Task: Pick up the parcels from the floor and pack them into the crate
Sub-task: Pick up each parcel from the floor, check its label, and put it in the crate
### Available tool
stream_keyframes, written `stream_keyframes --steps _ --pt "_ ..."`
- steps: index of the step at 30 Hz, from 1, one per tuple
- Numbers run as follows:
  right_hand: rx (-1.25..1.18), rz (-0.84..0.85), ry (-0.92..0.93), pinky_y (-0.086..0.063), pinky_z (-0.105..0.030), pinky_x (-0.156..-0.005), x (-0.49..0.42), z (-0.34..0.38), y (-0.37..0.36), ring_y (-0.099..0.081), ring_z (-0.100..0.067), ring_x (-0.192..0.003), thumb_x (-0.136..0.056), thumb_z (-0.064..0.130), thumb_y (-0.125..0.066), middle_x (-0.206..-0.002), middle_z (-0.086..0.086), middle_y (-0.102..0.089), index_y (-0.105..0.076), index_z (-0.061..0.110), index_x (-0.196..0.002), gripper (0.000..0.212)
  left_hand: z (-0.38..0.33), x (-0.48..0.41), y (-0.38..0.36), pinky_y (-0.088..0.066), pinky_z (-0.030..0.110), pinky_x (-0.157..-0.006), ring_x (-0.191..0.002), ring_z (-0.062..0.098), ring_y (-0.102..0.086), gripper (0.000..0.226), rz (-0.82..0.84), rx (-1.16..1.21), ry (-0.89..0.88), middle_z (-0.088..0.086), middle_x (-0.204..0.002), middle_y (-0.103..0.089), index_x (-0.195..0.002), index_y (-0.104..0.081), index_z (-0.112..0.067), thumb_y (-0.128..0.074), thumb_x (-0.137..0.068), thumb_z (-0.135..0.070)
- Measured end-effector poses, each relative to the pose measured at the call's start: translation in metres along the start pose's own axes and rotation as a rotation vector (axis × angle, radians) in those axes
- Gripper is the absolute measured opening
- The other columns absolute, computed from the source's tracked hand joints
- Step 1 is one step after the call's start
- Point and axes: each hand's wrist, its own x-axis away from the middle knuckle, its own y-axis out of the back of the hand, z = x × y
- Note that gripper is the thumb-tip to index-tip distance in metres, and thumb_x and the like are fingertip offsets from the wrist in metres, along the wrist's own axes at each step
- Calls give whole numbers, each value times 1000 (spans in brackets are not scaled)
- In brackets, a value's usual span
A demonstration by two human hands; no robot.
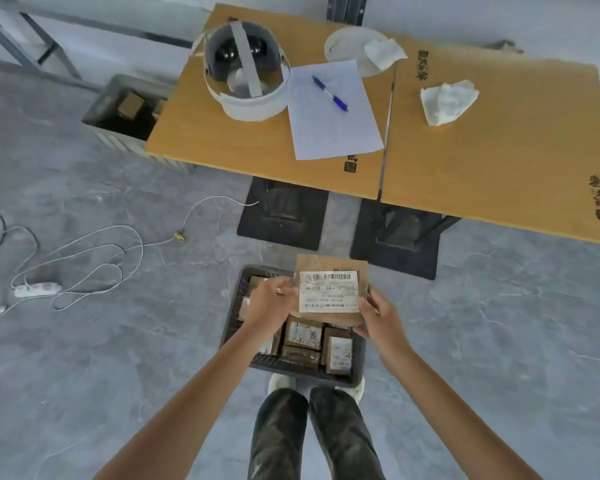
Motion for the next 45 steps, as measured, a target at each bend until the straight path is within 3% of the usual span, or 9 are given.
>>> stream_keyframes --steps 2,7,13,18,24,29,38,41,45 --pt "24 -30 -119 -57 -37 -85 -23 -39 -27 -59 -18 -109 -98 23 -46 -130 -5 -57 -42 22 -141 43 37 -21 -13 -37 9 -40 -56 7 -53 29 64 -58 81 1 -94 -67 -118 -63 -13 -47 -94 -13" --pt "94 -83 -269 -56 -41 -86 -95 -134 -90 -60 -24 -108 -96 18 -51 -128 -7 -58 -45 17 -138 43 141 -96 -55 -53 25 -62 -76 12 -63 26 217 -103 174 0 -96 -69 -108 -65 -10 -44 -95 -18" --pt "247 -79 -385 -51 -49 -93 -194 -267 -148 -58 -29 -115 -93 29 -55 -132 -7 -57 -44 15 -138 48 270 -178 -128 -42 16 -43 -66 11 -56 45 259 -48 346 8 -122 -58 -140 -27 -13 -34 -96 -7" --pt "242 8 -451 -49 -41 -94 -249 -328 -186 -58 -28 -113 -94 13 -53 -133 -7 -53 -33 14 -143 53 352 -233 -176 -53 39 -88 -118 34 -50 60 294 -105 303 9 -139 -41 -144 -29 -15 -35 -88 7" --pt "210 -28 -488 -58 -39 -71 -299 -365 -214 -66 -28 -91 -90 9 -58 -126 -5 -54 -24 22 -146 67 397 -281 -218 -35 42 -109 -130 20 -36 52 239 -107 197 4 -137 -41 -137 -40 -17 -41 -88 -1" --pt "102 59 -512 -40 -41 -105 -319 -373 -227 -47 -23 -127 -83 13 -68 -137 -3 -52 -24 19 -146 76 412 -300 -232 -31 47 -112 -135 27 -29 63 225 -192 239 10 -147 -24 -143 -29 -12 -43 -83 3" --pt "168 159 -510 -49 -26 -67 -321 -373 -224 -60 -21 -94 -89 -3 -43 -150 -7 -36 -6 27 -151 78 414 -275 -242 -46 39 -102 -145 28 10 85 271 -715 13 2 -155 26 -150 1 -8 -49 -83 8" --pt "213 209 -493 -53 -36 -81 -312 -365 -218 -63 -25 -100 -90 -3 -44 -152 -5 -33 -5 24 -152 77 415 -275 -243 -46 39 -102 -144 28 15 89 293 -789 21 2 -153 30 -149 7 -9 -50 -83 8" --pt "359 222 -416 -35 -14 -40 -300 -361 -205 -41 -5 -52 -92 1 -44 -139 -11 -46 -20 14 -147 62 409 -272 -233 -47 38 -100 -146 28 6 84 277 -821 -7 5 -155 23 -150 -5 -12 -54 -84 5"
